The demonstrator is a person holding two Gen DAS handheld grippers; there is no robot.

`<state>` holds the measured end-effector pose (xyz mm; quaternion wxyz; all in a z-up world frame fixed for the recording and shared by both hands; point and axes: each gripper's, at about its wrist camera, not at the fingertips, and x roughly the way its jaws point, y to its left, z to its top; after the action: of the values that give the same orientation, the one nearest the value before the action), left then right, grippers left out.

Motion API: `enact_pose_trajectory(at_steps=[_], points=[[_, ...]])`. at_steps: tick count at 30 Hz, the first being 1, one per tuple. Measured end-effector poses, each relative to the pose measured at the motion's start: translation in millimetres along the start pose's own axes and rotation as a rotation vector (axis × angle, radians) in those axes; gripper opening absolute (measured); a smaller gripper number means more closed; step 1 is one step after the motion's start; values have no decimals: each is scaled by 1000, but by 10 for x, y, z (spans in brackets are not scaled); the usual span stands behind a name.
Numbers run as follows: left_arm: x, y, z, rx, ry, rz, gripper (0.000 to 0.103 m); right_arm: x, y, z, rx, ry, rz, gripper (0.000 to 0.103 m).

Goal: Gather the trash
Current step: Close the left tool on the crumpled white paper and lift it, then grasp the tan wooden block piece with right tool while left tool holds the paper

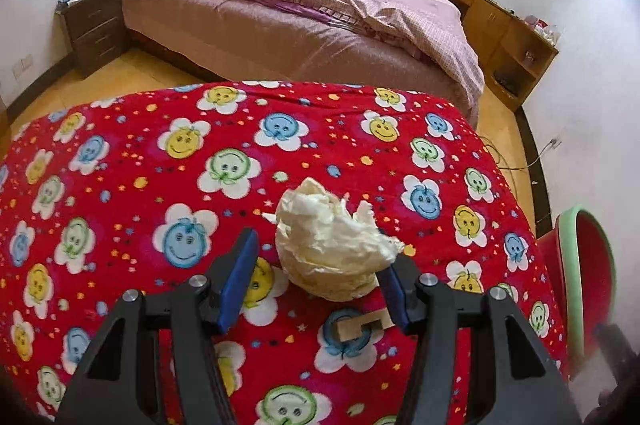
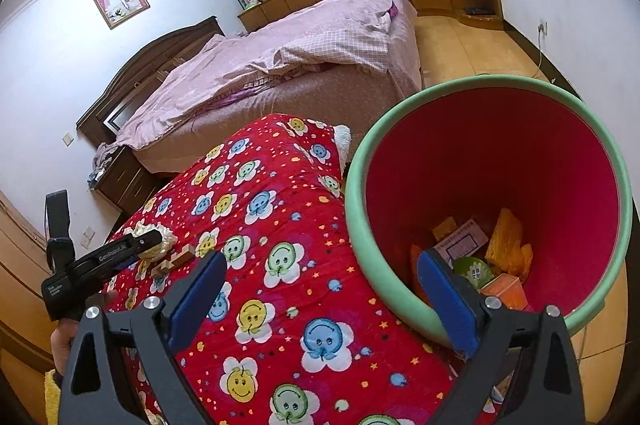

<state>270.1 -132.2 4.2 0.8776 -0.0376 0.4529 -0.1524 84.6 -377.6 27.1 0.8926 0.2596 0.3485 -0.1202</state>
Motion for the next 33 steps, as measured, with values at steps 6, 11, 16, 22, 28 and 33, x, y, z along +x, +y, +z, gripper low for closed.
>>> enact_pose_trajectory(at_steps=[6, 11, 16, 22, 28, 33], points=[[-35, -128, -54, 64, -20, -18, 33, -20, -27, 15, 7, -2, -1, 98], [-218, -86, -69, 60, -47, -33, 29, -78, 24, 22, -8, -9, 6, 98], [-503, 90, -124, 18, -83, -6, 28, -150, 162, 28, -39, -16, 25, 98], [-762, 380, -272, -41, -110, 13, 29, -160, 391, 11, -81, -13, 33, 98], [-921, 754, -421, -126, -160, 61, 29, -76, 624, -25, -121, 4, 53, 103], [-930, 1010, -475, -184, -188, 108, 29, 81, 897, -100, -190, 40, 53, 103]])
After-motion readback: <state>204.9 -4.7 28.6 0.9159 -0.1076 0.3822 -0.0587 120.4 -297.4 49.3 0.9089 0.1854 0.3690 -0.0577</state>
